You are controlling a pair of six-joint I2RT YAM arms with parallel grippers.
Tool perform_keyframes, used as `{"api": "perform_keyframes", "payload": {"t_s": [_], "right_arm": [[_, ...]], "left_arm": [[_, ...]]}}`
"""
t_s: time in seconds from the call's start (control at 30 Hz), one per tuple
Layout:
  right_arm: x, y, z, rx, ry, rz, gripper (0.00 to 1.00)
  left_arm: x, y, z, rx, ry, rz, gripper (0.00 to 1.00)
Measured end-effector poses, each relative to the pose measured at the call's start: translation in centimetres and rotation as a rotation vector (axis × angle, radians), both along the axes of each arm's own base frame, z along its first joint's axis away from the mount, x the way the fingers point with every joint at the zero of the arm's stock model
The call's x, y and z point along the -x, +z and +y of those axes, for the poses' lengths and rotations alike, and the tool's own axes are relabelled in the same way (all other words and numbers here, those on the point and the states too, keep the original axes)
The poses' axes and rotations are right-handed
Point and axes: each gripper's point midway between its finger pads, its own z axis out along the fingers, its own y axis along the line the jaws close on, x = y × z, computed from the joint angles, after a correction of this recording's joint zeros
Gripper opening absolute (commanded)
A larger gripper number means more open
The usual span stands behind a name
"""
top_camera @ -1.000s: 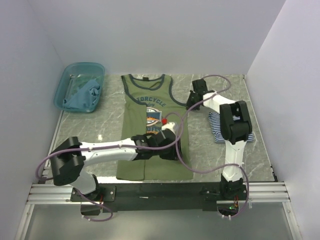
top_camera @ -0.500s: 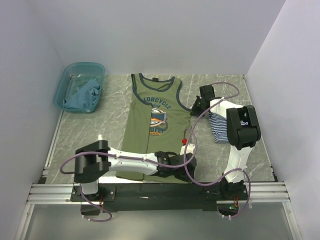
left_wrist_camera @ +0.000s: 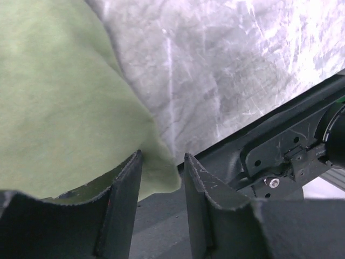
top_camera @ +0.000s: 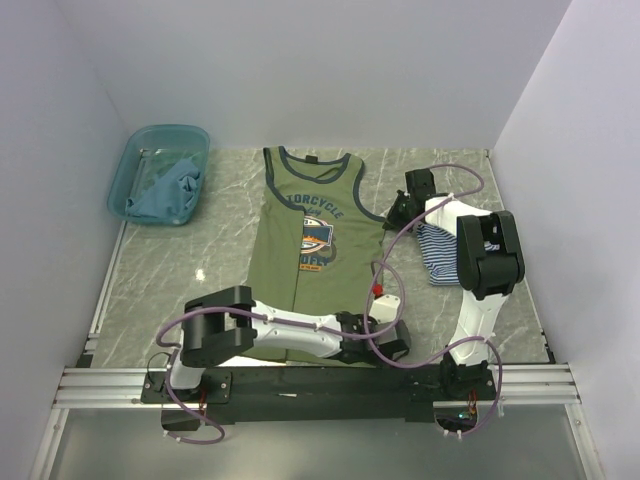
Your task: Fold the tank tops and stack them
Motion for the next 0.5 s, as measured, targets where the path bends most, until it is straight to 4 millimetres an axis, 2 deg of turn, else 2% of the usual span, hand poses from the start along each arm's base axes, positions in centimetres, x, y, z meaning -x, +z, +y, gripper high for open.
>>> {"api": "perform_keyframes", "payload": {"t_s": [0.2,0.3,0.33,0.4,0.5], "right_arm": [[-0.16,0.33,-0.28,0.0,-0.004,-0.008,0.0],[-0.16,0.36,-0.26,-0.002,-0.003,-0.008,0.0],[-0.15,0.34,-0.28,-0.002,-0.003,-0.007,0.0],[-0.16,0.36,-0.28,-0.002,-0.003,-0.008,0.0],[-0.11,0.32,-0.37,-0.001,-0.004,-0.005,0.0]], "left_arm": [[0.66,-0.31,-0.09,-0.048,-0.009,-0.03,0.36],[0.6,-0.51,0.34,-0.072,-0.005,-0.04,0.23],[0.55,-0.54,0.41,-0.076,-0.002,-0.041,0.13],[0.49,-0.61,0.63,-0.086,0.0,-0.046,0.03],[0.64,-0.42,0.63,-0.084,-0.008,-0.048,0.01]]}}
